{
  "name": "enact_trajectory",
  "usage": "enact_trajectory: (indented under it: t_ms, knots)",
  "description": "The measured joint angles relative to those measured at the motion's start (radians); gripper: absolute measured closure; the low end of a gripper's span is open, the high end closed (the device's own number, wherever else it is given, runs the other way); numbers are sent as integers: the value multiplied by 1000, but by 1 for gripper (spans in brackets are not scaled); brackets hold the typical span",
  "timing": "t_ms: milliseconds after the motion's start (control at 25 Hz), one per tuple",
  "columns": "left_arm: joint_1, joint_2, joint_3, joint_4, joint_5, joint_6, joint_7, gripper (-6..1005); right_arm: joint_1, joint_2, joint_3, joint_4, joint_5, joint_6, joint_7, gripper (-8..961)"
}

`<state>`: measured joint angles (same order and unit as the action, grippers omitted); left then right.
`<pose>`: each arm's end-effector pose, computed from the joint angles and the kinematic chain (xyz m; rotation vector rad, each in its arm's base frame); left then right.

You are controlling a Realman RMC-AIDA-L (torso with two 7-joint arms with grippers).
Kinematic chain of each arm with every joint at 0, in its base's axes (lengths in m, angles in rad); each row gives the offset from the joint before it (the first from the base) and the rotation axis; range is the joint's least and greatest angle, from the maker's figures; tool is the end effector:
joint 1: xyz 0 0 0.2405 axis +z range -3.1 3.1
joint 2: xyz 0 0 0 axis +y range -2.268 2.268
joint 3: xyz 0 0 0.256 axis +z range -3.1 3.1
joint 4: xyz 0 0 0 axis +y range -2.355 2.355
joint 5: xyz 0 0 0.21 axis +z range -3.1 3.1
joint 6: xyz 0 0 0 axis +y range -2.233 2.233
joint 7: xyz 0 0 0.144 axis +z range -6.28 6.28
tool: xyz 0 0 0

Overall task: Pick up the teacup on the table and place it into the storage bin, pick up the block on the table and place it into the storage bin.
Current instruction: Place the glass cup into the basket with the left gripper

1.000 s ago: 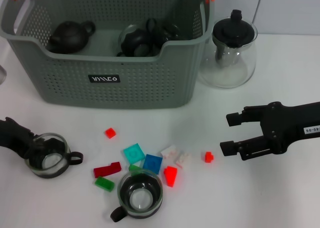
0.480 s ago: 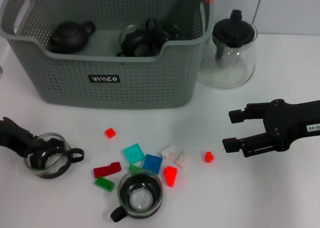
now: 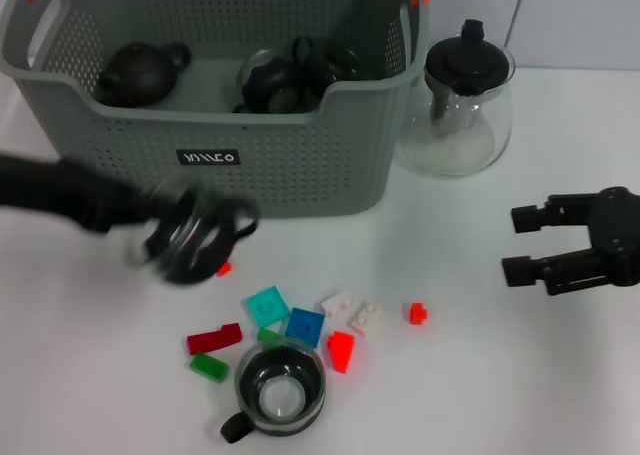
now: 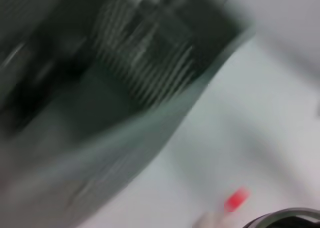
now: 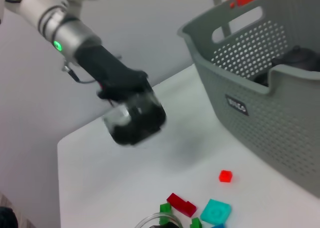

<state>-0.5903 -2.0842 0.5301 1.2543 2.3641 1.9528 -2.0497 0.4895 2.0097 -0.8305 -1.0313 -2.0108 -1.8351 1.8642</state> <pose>-0.2300 0.3238 0.0945 -2.7286 -1.0543 -0.2996 0.2301 0.3170 0.0602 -2.9297 0.8201 0.5172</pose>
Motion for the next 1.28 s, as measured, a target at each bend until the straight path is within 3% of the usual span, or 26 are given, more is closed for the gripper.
enact_trajectory:
  t_ms: [200, 320, 400, 440, 480, 520, 640, 720, 960, 1280]
  knots:
    - [-79, 33, 4, 26, -240, 45, -106, 949, 12, -29, 22, 54, 0, -9, 1, 12]
    - [-162, 59, 30, 84, -260, -9, -162, 949, 15, -38, 27, 70, 0, -10, 9, 12]
    - [-219, 93, 94, 100, -198, -100, -221, 949, 15, -40, 28, 71, 0, -11, 19, 12]
    - [-219, 93, 94, 100, -198, -100, -221, 948, 15, -42, 28, 73, 0, -12, 24, 12]
    - [-281, 141, 180, 74, -107, -206, -287, 948, 15, -43, 30, 76, 0, -12, 29, 12]
    - [-298, 152, 194, 56, -85, -225, -296, 948, 14, -44, 33, 78, 0, -12, 32, 12]
    - [-399, 206, 224, -81, 21, -296, -321, 948, 13, -44, 39, 81, 0, -13, 43, 12]
    - [-444, 222, 225, -170, 91, -348, -327, 948, 13, -46, 39, 81, -1, -13, 50, 12]
    - [-500, 219, 233, -330, 255, -508, -348, 948, 18, -49, 39, 83, -6, -12, 71, 13]
    - [-501, 182, 302, -463, 290, -705, -358, 951, 48, -45, 41, 101, -49, -3, 86, 13]
